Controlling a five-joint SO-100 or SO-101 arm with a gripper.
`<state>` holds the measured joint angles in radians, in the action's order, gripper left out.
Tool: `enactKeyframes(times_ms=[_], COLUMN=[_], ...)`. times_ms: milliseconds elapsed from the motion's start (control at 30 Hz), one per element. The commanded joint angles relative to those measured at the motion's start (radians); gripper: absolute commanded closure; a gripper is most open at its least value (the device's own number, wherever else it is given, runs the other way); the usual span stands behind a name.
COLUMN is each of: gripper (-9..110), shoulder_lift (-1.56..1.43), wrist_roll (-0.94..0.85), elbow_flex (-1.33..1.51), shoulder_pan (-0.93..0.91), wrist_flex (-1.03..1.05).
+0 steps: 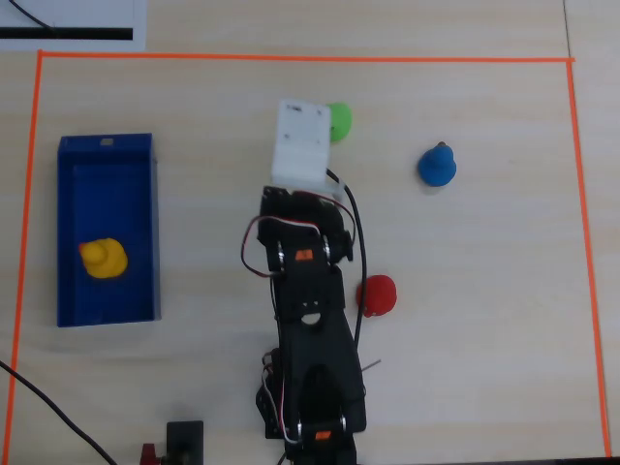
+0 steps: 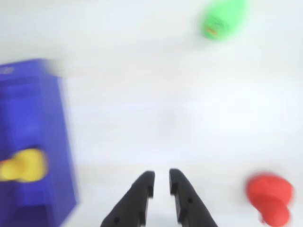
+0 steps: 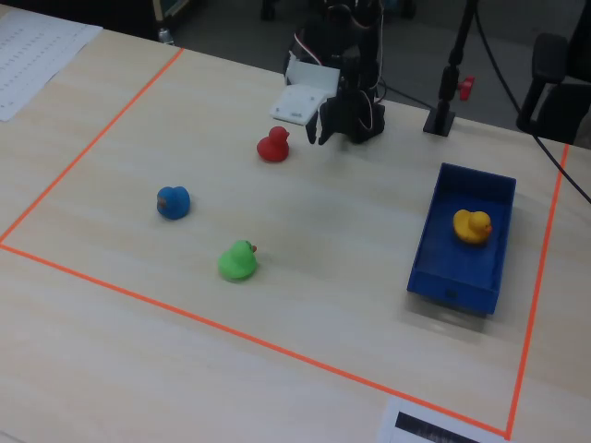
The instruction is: Grasp yellow duck and put it into box.
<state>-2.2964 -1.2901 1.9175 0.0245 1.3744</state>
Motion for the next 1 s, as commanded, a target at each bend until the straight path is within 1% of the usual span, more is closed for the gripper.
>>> enactKeyframes(times_ms=[0, 167, 267, 433, 667, 967], gripper=[101, 101, 101, 101, 101, 101], shoulder_lift=[-0.291, -0.548, -0.672, -0.788, -0.976, -1.014], wrist_roll=[-0.044, -0.084, -0.106, -0.123, -0.198, -0.210], elbow_flex=[0.443, 0.724, 0.834, 0.939, 1.103, 1.192], shoulder_pan=[-0.061, -0.060, -0.051, -0.025, -0.081, -0.064], wrist_flex=[-0.046, -0.051, -0.040, -0.032, -0.005, -0.040])
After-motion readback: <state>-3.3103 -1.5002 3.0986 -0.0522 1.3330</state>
